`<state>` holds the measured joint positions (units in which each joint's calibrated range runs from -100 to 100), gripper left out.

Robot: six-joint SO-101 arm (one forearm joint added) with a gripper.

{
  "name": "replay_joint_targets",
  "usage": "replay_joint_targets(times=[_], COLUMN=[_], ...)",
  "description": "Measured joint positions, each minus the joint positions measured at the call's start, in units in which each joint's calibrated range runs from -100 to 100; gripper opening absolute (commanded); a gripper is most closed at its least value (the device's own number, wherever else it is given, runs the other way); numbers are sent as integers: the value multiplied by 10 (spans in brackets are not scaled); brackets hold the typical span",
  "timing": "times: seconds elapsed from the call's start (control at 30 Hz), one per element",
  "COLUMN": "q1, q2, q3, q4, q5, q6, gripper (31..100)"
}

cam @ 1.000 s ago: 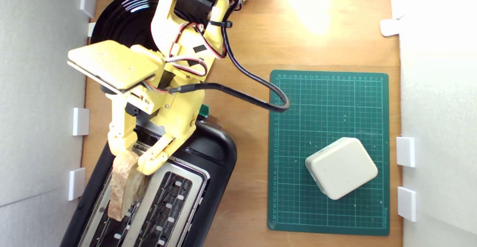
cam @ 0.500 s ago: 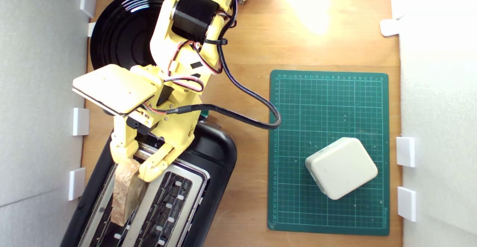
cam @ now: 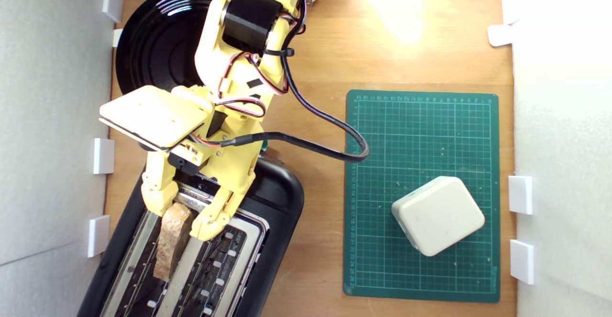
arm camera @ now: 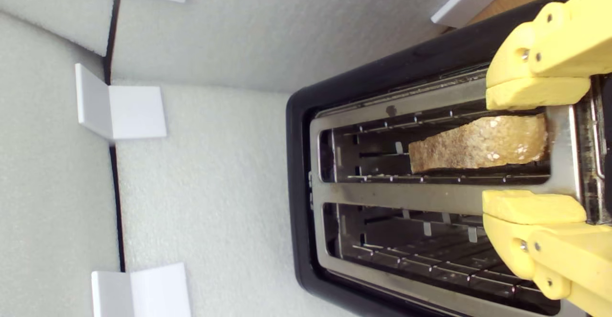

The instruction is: Pick bread and place in toaster

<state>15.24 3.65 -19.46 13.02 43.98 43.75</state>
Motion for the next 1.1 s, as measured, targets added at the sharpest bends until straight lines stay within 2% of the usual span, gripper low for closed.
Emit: replay_joint_targets(times=[0.3,0.47,0.7,0.83,0.9,1.1], q1=[1,0,0,-2,-16,-71], q2=[-8,-54,-137,-181,-201,-235], q3=[0,1,1,0,0,0], q4=[1,1,1,1,9,4], q5=[-24,-30,-31,-32,-32,-32], q6=[22,43,45,10,-9,-77], gripper=[752,752,751,751,751,751])
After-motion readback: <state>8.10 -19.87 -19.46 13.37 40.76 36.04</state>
